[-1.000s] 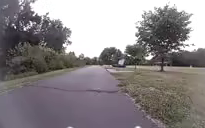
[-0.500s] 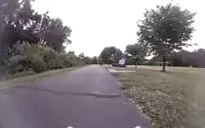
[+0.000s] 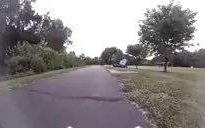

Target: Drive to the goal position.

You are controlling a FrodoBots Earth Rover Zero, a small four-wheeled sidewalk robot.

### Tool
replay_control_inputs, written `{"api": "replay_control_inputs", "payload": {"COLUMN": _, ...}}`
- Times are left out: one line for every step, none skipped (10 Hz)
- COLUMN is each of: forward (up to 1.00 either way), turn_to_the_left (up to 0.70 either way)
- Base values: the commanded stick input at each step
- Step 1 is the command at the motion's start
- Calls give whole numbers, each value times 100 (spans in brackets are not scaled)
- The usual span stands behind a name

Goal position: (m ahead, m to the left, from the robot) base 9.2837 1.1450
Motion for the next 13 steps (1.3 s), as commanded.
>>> {"api": "replay_control_inputs", "payload": {"forward": 70, "turn_to_the_left": 1}}
{"api": "replay_control_inputs", "payload": {"forward": 70, "turn_to_the_left": 1}}
{"api": "replay_control_inputs", "payload": {"forward": 70, "turn_to_the_left": 1}}
{"api": "replay_control_inputs", "payload": {"forward": 70, "turn_to_the_left": 1}}
{"api": "replay_control_inputs", "payload": {"forward": 70, "turn_to_the_left": 1}}
{"api": "replay_control_inputs", "payload": {"forward": 70, "turn_to_the_left": 1}}
{"api": "replay_control_inputs", "payload": {"forward": 70, "turn_to_the_left": 1}}
{"api": "replay_control_inputs", "payload": {"forward": 70, "turn_to_the_left": 1}}
{"api": "replay_control_inputs", "payload": {"forward": 70, "turn_to_the_left": 1}}
{"api": "replay_control_inputs", "payload": {"forward": 70, "turn_to_the_left": 1}}
{"api": "replay_control_inputs", "payload": {"forward": 70, "turn_to_the_left": 1}}
{"api": "replay_control_inputs", "payload": {"forward": 70, "turn_to_the_left": 1}}
{"api": "replay_control_inputs", "payload": {"forward": 70, "turn_to_the_left": 1}}
